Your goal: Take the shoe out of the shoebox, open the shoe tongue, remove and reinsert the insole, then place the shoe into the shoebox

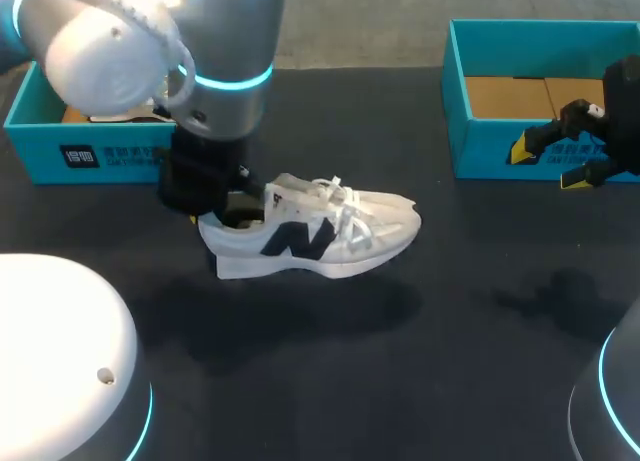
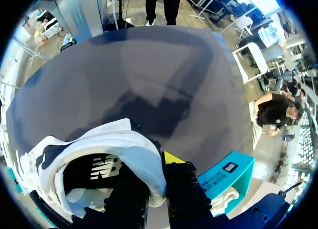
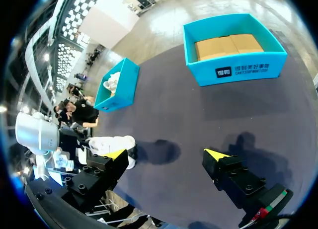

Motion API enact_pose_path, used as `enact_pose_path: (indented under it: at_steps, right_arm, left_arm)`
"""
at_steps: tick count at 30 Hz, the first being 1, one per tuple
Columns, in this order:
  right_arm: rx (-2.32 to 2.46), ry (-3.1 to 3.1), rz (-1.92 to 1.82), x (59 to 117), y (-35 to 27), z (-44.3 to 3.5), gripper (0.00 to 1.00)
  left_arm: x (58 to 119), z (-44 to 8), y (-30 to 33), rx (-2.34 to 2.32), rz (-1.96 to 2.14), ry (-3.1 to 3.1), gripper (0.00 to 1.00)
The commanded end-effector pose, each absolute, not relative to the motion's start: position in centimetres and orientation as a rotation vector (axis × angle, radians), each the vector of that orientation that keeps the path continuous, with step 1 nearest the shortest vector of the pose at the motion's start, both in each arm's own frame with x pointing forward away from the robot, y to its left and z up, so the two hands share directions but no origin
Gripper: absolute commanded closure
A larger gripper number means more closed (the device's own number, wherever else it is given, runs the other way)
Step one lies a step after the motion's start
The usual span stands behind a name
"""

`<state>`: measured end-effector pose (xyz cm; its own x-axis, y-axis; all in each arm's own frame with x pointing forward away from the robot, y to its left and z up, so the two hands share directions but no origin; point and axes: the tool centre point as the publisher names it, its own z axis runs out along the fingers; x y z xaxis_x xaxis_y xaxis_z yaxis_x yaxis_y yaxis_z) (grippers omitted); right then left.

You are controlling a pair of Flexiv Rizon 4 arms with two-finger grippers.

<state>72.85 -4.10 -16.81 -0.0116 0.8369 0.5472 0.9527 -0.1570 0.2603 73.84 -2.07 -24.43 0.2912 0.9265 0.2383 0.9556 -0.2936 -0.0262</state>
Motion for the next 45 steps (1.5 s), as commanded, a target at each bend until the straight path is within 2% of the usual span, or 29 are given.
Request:
enact_pose_path:
  at_steps: [1,22,40,42,43,45]
  right_arm:
    - [-2.069,-1.904,-0.904,72.9,-4.0,-16.9,0.00]
    - [-2.069,-1.904,-0.904,72.9,-4.0,-16.9,0.00]
    - [-2.069,-1.904,-0.904,72.9,-4.0,-16.9,0.00]
    - [-2.069,-1.904,-0.904,72.9,-4.0,-16.9,0.00]
    - [-2.069,-1.904,-0.904,72.9,-4.0,-16.9,0.00]
    - [-2.069,-1.904,-0.904,72.9,-4.0,-16.9,0.00]
  left_arm:
    - [73.9,-26.6,-2.8,-2.397,-0.287,-1.771,1.00]
    - [75.9,-36.5,-4.4,-2.330,-0.330,-1.831,1.00]
    - [76.6,-39.0,-4.5,-2.320,-0.353,-1.786,1.00]
    - [76.5,-38.9,-4.5,-2.321,-0.351,-1.782,0.66]
    - [76.4,-38.9,-4.5,-2.322,-0.352,-1.780,0.37]
    - [76.3,-38.7,-4.5,-2.328,-0.345,-1.784,0.05]
